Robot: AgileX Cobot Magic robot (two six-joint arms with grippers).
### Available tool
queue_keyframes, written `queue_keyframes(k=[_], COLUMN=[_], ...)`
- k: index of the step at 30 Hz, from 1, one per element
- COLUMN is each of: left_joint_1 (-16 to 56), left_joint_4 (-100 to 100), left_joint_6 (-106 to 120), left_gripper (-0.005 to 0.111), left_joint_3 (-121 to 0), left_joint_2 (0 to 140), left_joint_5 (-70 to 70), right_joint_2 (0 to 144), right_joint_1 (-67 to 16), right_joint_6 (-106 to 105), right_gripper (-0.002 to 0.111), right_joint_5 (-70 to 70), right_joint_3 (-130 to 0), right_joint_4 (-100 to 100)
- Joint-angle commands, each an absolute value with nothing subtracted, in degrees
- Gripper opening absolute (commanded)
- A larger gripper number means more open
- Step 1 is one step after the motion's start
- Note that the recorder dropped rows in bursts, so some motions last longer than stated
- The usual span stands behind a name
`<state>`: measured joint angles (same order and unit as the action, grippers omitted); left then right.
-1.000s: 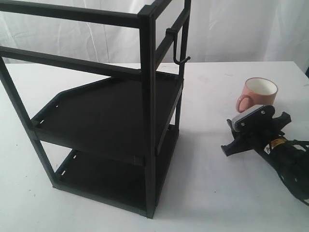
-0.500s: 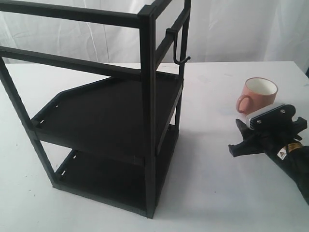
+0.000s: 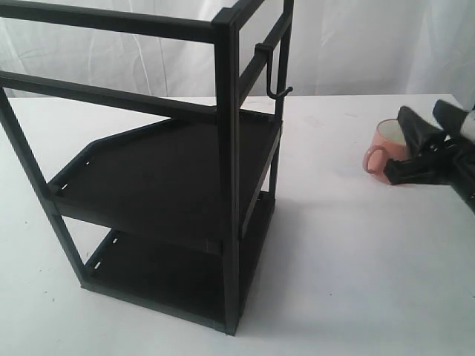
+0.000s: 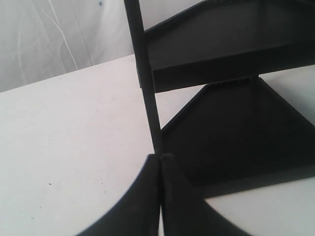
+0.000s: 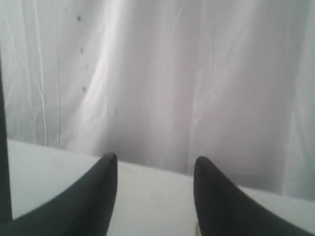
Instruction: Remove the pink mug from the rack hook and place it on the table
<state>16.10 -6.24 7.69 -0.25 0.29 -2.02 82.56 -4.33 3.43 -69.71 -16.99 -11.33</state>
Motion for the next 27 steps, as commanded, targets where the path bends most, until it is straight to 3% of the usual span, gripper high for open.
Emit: queue_keyframes(k=[1, 5, 7, 14, 27], left_joint_1=[16.0, 16.0, 16.0, 16.0, 16.0], left_joint_4=[-6.8, -6.8, -6.8, -6.8, -6.8], left_joint_6=[7.7, 7.7, 7.7, 7.7, 7.7], left_gripper=[0.0, 0.0, 0.0, 0.0, 0.0], left_joint_3=[0.0, 0.0, 0.0, 0.0, 0.0], left_joint_2=[0.0, 0.0, 0.0, 0.0, 0.0], left_joint_5=[-1.7, -1.7, -1.6, -1.6, -1.6], right_joint_2=[67.5, 50.0, 41.5, 15.7, 4.2], right_joint_1=[-4.0, -4.0, -4.0, -4.0, -4.0], right_joint_6=[13.7, 15.7, 18.4, 18.2, 18.2], right_gripper=[0.036, 0.008, 0.0, 0.0, 0.0], right_joint_5=[-52.7, -26.8, -17.0, 17.2, 19.7], right_joint_3=[-16.1, -17.2, -18.9, -23.6, -23.6], right_joint_4=[-12.9, -16.6, -17.3, -17.3, -12.5])
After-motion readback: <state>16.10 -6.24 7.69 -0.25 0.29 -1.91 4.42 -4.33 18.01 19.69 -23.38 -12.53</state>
